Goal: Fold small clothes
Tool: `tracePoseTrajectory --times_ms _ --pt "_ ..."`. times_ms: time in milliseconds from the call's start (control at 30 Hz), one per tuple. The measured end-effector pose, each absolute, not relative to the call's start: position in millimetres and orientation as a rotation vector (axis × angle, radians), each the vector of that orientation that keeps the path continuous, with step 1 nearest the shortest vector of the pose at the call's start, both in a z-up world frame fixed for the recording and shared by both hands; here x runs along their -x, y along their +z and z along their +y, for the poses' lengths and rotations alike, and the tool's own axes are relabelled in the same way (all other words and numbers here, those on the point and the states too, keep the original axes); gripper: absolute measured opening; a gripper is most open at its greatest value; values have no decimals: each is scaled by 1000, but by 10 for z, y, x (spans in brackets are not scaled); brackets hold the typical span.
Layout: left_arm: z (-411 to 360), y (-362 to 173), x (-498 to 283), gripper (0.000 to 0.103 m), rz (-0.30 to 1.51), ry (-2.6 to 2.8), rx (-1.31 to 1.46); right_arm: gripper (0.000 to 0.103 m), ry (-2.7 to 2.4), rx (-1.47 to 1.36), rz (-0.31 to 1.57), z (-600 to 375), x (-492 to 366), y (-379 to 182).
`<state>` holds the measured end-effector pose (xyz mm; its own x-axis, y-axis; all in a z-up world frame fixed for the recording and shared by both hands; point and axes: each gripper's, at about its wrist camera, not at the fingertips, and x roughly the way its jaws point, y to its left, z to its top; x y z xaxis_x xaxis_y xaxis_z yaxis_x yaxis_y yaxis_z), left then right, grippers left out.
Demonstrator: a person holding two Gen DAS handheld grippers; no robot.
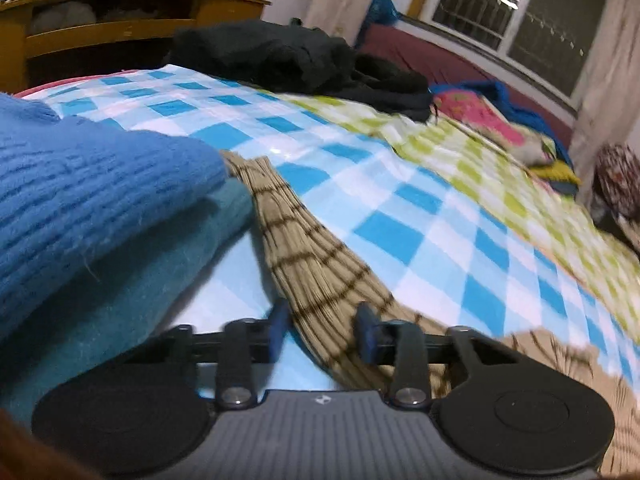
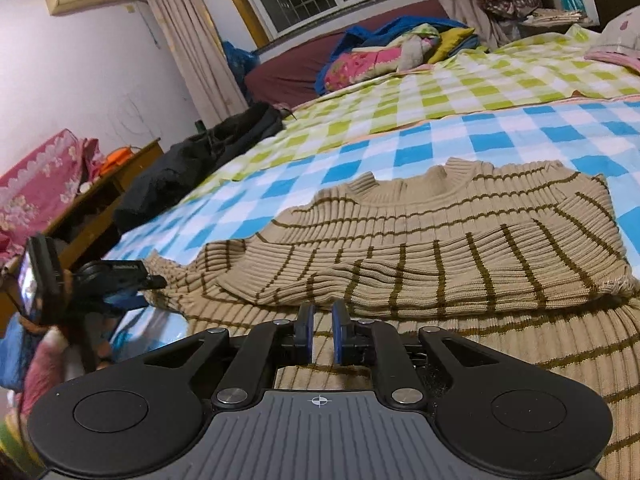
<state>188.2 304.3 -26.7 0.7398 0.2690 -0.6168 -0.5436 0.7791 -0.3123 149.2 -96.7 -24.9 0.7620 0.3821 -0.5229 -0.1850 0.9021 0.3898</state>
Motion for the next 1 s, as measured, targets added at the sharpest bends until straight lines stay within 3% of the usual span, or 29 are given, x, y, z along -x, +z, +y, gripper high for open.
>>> tracePoseTrajectory --times_ms 33,200,400,600,767,833,1000 --pt "3055 -257 -1900 18 583 466 516 13 315 -334 631 -985 -1488 -247" --pt "2833 17 -1967 16 511 394 446 13 313 -374 611 -1108 -1440 -219" --pt "1797 434 -1875 16 405 5 215 13 277 -412 603 -1290 -1389 -216" --pt "768 149 -1501 19 453 -332 -120 13 209 -427 610 -1564 -1303 -217" --pt "845 -114 -1336 25 550 -300 -107 13 199 -444 615 -1680 -1306 -198" --pt "999 -150 -1277 35 567 -266 -66 22 208 -451 624 -1668 -1361 -194" --pt "1360 -223 -1208 37 577 -181 14 27 207 -460 631 -1564 -1710 -169"
